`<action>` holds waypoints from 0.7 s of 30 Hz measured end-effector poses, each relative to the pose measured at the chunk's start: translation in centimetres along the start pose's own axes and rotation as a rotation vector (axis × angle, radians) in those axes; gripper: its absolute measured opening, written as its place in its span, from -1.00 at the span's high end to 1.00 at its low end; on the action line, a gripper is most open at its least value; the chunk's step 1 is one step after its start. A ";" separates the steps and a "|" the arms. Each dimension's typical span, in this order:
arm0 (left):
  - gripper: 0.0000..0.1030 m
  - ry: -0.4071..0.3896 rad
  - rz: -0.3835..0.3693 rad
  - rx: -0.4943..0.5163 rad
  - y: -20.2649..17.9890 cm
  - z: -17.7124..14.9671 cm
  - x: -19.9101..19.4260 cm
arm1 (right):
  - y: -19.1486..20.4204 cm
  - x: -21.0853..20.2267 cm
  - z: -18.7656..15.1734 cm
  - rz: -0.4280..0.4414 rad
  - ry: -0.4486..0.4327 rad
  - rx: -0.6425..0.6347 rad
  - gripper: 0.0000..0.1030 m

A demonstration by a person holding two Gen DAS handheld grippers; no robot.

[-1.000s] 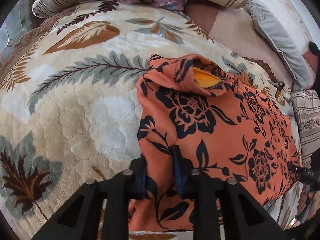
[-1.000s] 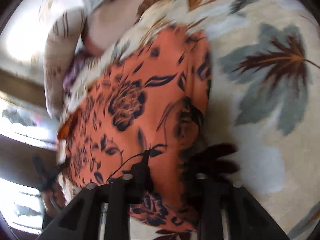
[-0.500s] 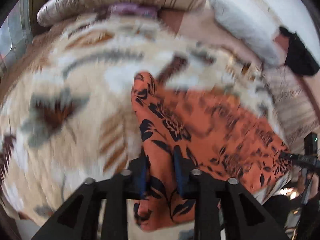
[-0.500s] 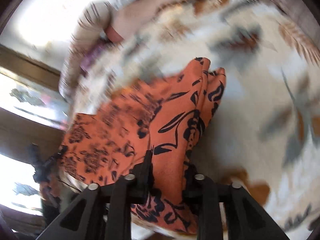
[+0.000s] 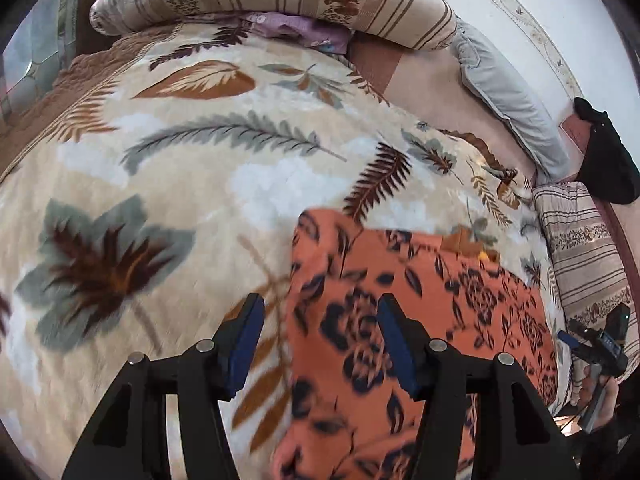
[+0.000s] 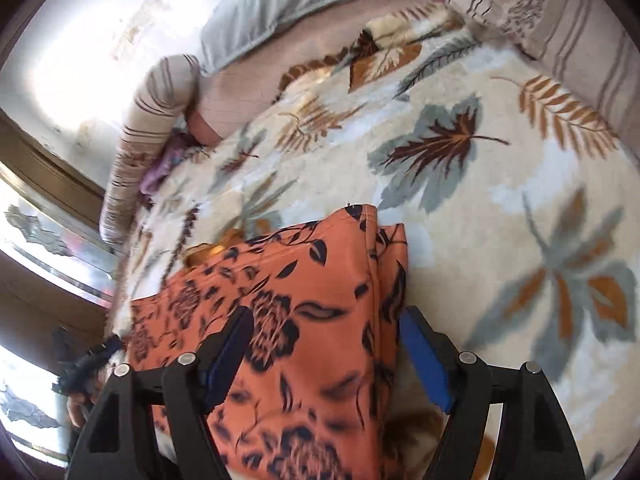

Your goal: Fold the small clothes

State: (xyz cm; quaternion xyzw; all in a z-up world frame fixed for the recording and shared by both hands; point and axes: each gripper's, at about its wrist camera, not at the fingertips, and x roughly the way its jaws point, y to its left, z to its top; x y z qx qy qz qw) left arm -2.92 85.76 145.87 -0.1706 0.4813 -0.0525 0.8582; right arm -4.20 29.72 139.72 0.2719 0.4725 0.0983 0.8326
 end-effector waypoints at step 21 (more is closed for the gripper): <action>0.90 0.052 0.099 0.112 -2.3 2.9 5.1 | 3.6 5.3 1.4 -0.265 0.029 -0.214 0.89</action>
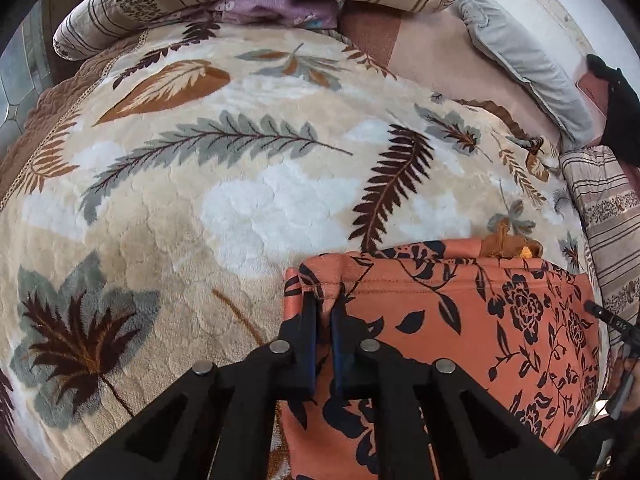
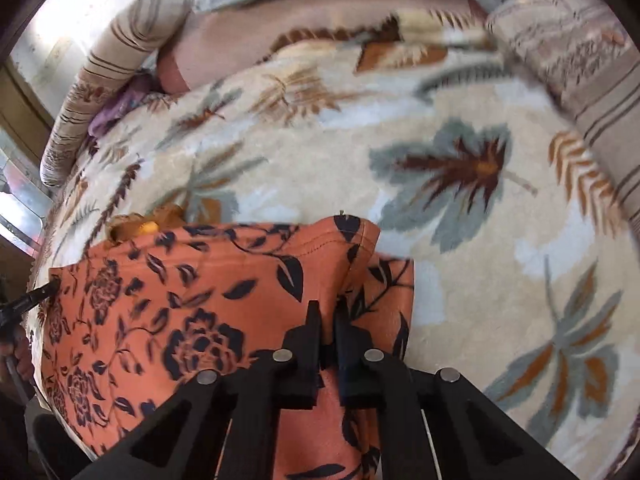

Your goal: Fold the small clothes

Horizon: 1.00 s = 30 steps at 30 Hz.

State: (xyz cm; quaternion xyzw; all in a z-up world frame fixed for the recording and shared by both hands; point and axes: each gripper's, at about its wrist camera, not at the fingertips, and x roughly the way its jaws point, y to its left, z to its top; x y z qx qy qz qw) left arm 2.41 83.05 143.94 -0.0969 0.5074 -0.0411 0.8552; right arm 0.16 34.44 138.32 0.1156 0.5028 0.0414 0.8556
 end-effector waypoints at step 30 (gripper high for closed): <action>-0.15 -0.109 -0.036 0.081 -3.7 -5.5 -6.4 | -3.1 0.8 -0.2 0.325 0.016 0.333 -0.34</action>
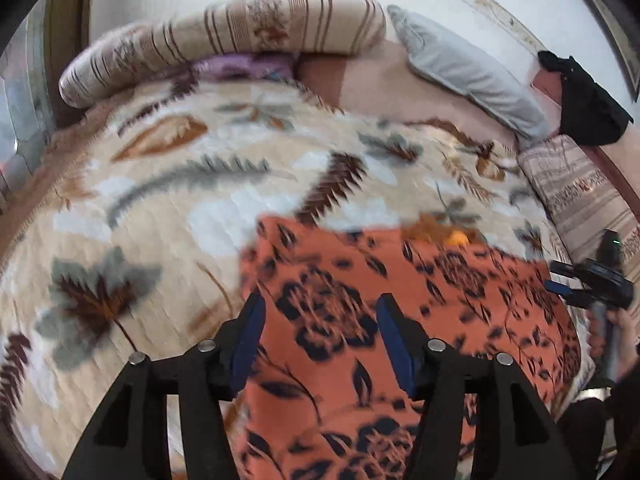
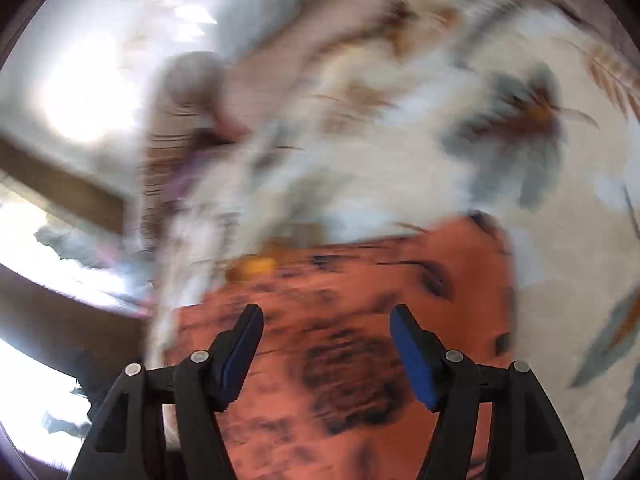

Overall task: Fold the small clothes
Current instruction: 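Release the fold and smooth the folded dress with both grippers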

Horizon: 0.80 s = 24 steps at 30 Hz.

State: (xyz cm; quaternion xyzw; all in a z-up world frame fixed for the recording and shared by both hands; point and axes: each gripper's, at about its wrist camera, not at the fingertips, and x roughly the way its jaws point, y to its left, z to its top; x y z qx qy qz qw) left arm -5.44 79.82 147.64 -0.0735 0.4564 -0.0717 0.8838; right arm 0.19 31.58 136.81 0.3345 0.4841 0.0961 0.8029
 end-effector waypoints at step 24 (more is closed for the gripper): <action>-0.44 0.062 0.078 0.025 -2.0 -6.4 0.4 | -0.8 -7.4 -13.1 -0.028 -0.063 0.086 -0.50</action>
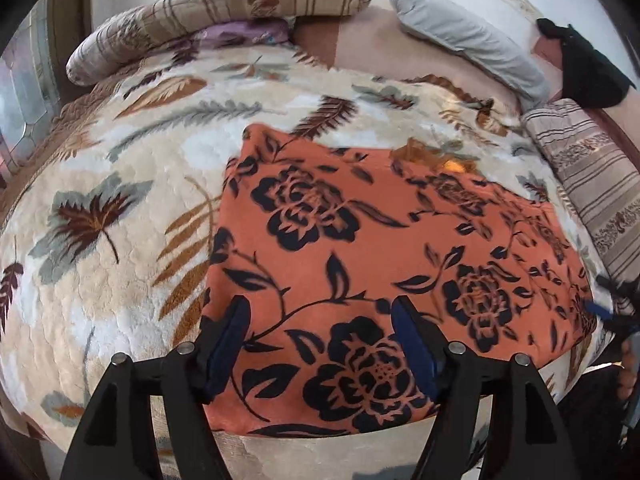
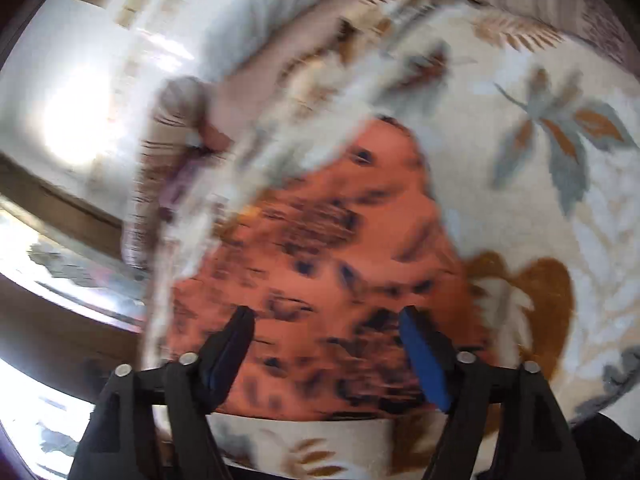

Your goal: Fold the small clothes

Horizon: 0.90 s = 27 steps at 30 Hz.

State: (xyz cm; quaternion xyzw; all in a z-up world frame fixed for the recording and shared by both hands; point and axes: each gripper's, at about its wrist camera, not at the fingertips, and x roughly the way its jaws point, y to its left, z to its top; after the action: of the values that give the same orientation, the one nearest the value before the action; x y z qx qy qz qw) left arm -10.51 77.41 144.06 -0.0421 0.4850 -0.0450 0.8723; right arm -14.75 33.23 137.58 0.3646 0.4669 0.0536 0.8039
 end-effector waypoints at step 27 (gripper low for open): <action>-0.45 0.033 0.112 0.067 -1.1 -0.3 1.2 | -2.2 0.8 -0.3 0.048 0.036 0.097 -0.69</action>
State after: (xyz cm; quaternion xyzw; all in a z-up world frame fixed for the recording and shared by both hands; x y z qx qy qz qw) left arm -10.19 76.14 142.98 0.0149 0.4992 -0.0132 0.8663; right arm -15.13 32.14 135.48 0.4134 0.4743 0.0566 0.7752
